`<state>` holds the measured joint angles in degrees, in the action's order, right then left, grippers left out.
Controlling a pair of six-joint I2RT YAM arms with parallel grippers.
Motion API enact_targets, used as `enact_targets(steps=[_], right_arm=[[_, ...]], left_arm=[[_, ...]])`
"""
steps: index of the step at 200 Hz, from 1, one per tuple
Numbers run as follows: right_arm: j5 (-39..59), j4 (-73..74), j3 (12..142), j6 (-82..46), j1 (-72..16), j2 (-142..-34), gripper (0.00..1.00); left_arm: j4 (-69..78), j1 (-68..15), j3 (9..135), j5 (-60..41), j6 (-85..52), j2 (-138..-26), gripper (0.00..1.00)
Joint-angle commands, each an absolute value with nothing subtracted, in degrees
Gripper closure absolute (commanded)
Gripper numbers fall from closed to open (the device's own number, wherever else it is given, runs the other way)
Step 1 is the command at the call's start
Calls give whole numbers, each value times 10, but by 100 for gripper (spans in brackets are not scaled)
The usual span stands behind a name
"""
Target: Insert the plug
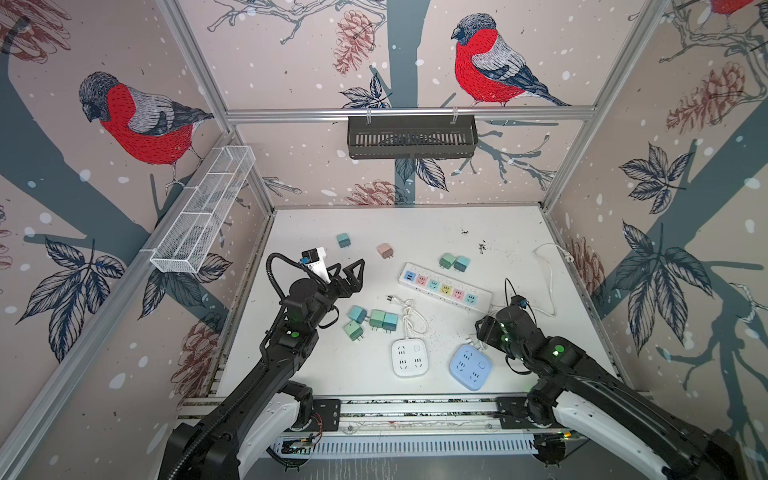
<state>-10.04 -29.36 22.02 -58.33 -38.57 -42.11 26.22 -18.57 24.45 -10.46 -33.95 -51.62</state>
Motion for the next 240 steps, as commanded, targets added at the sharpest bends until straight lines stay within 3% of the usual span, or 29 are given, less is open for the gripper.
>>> enact_targets(steps=[1, 42, 151, 205, 240], right_arm=[[-80, -258, 214, -586, -388, -470, 23], [-77, -211, 243, -574, -392, -564, 28], [-94, -161, 258, -547, -395, -661, 37], [-127, -210, 269, -546, -400, -630, 38], [-161, -268, 246, -583, -406, -519, 38]], left_arm=[[287, -211, 270, -117, -299, -539, 4], [267, -222, 291, -119, -283, -559, 3], [234, -228, 302, -98, -266, -569, 4], [230, -228, 301, -92, -264, -580, 4], [230, -228, 301, -82, -266, -589, 4]])
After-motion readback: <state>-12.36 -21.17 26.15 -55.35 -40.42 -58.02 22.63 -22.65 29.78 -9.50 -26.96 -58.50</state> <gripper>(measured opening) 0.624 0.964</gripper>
